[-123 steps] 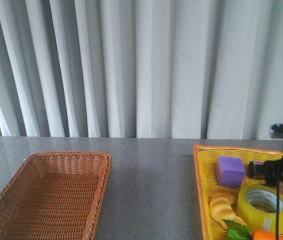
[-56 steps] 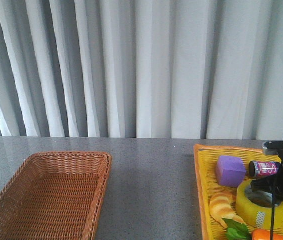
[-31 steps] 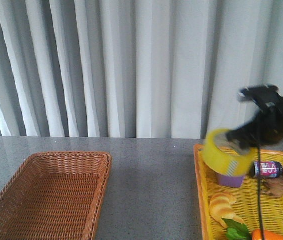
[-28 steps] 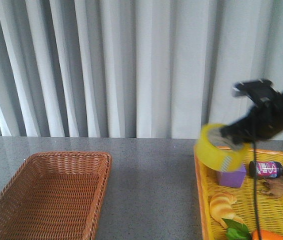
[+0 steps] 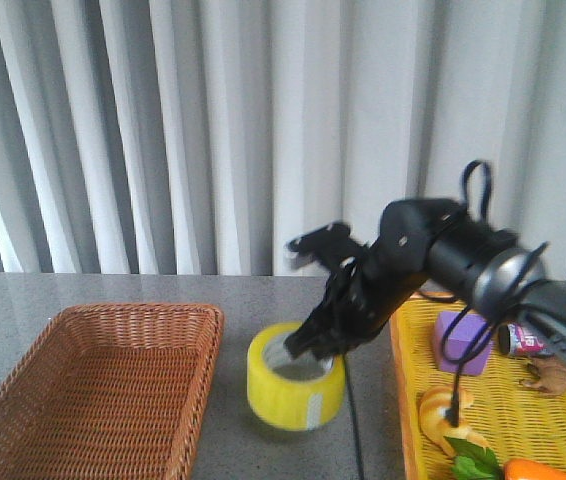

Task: Transfer tape with both arms
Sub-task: 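Set the tape roll on the table between baskets, release, raise right gripper, then reach the left gripper down to the tape roll on the table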

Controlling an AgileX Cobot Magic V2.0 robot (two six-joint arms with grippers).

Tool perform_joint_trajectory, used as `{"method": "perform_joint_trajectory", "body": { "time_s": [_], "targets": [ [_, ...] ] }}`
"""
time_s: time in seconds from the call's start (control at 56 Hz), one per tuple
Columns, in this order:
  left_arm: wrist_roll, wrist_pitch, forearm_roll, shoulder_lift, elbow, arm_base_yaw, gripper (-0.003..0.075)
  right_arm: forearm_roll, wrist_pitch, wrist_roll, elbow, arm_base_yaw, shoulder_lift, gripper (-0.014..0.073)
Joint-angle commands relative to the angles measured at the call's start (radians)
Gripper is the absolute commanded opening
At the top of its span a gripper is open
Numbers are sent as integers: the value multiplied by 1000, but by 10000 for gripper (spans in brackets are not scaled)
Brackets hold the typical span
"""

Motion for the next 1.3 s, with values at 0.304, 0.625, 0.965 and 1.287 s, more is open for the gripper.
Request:
{"method": "perform_joint_trajectory", "body": {
  "time_s": [0.304, 0.625, 0.965, 1.287],
  "targets": [
    [-4, -43, -10, -13, -34, -6, 523, -69, -32, 92, -30, 12, 30, 159],
    [-4, -36, -10, -13, -34, -6, 523, -73, -34, 90, -30, 12, 29, 512],
    [3, -62, -11, -13, -35, -43, 523, -85, -152, 141, -30, -20, -153, 530],
    [31, 30, -4, 57, -175, -114, 523, -89, -233, 167, -30, -171, -424, 372]
  ]
}}
